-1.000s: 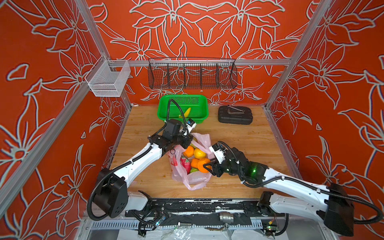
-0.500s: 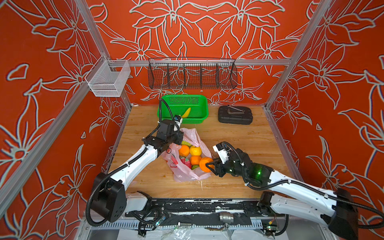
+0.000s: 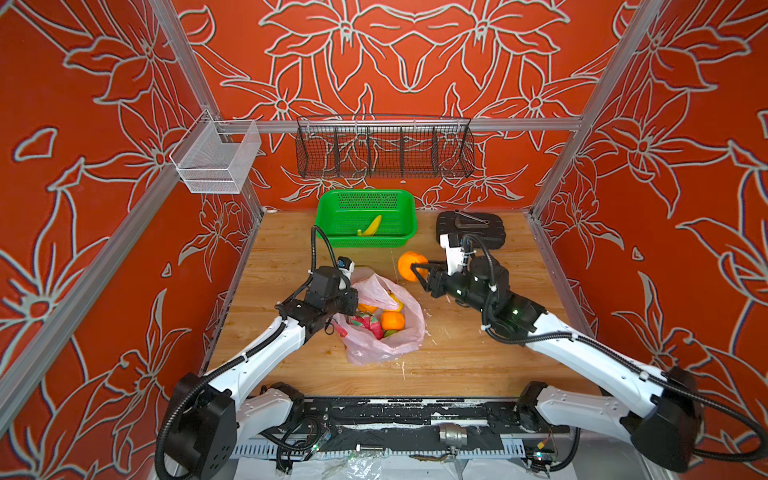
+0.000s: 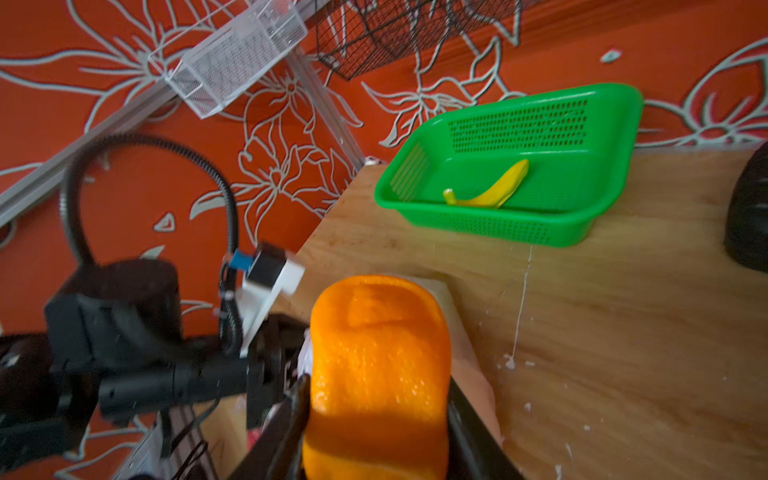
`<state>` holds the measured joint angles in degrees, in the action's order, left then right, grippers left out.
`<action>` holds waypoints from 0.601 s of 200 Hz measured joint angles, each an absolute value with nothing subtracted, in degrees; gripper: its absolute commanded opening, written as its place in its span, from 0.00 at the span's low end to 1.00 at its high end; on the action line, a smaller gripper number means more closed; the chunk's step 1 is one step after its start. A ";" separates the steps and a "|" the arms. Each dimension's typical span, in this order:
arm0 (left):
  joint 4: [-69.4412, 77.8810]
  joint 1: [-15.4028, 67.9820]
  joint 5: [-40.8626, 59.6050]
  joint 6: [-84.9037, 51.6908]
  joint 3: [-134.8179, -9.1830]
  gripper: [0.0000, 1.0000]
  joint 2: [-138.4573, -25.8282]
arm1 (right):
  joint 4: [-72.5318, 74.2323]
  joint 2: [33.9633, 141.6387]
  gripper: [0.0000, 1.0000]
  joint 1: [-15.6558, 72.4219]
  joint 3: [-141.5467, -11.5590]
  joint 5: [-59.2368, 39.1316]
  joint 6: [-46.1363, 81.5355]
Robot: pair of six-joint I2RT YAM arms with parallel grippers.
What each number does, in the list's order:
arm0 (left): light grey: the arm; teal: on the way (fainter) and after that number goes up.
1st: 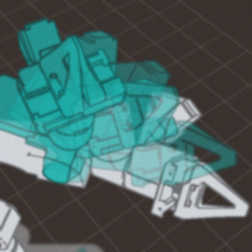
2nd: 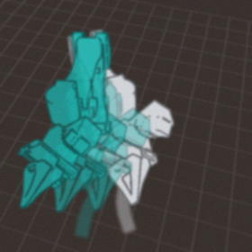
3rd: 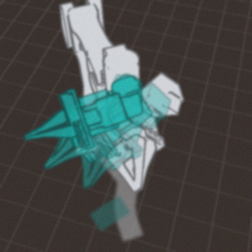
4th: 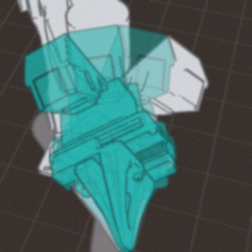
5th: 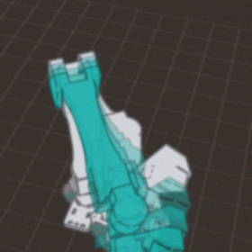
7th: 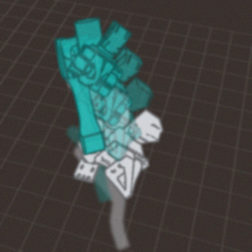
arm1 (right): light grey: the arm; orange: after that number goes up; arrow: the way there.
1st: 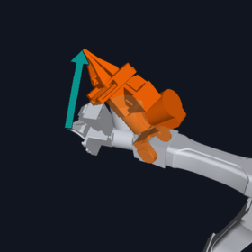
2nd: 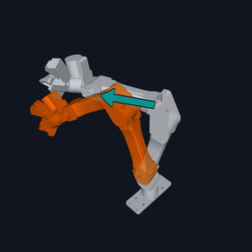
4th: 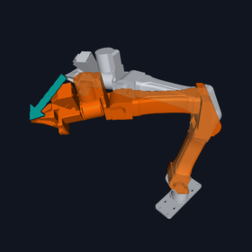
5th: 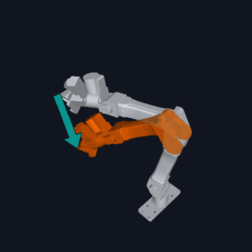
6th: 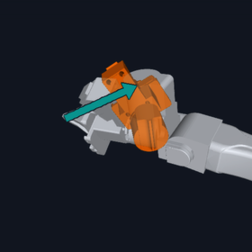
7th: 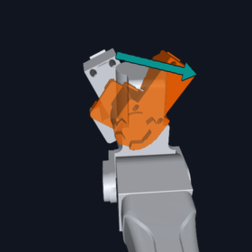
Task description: Untie the knot of the plastic bag and take out the fruit
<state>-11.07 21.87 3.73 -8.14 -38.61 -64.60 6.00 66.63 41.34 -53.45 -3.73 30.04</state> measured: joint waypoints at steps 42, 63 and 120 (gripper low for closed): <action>-13.13 22.79 3.60 -9.69 -37.06 0.66 -60.36 | 6.83 79.24 0.46 36.23 -64.14 -3.44 29.56; -15.16 23.46 3.38 -10.76 -37.36 0.79 -55.00 | 6.70 86.89 0.46 34.52 -69.25 -3.42 28.91; -22.04 24.49 3.84 -13.10 -44.82 0.98 -45.41 | 10.48 104.55 0.45 30.92 -79.11 -3.57 33.67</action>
<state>-22.04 24.49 3.84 -13.10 -44.82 -45.41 10.48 104.55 30.92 -79.11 -3.57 33.67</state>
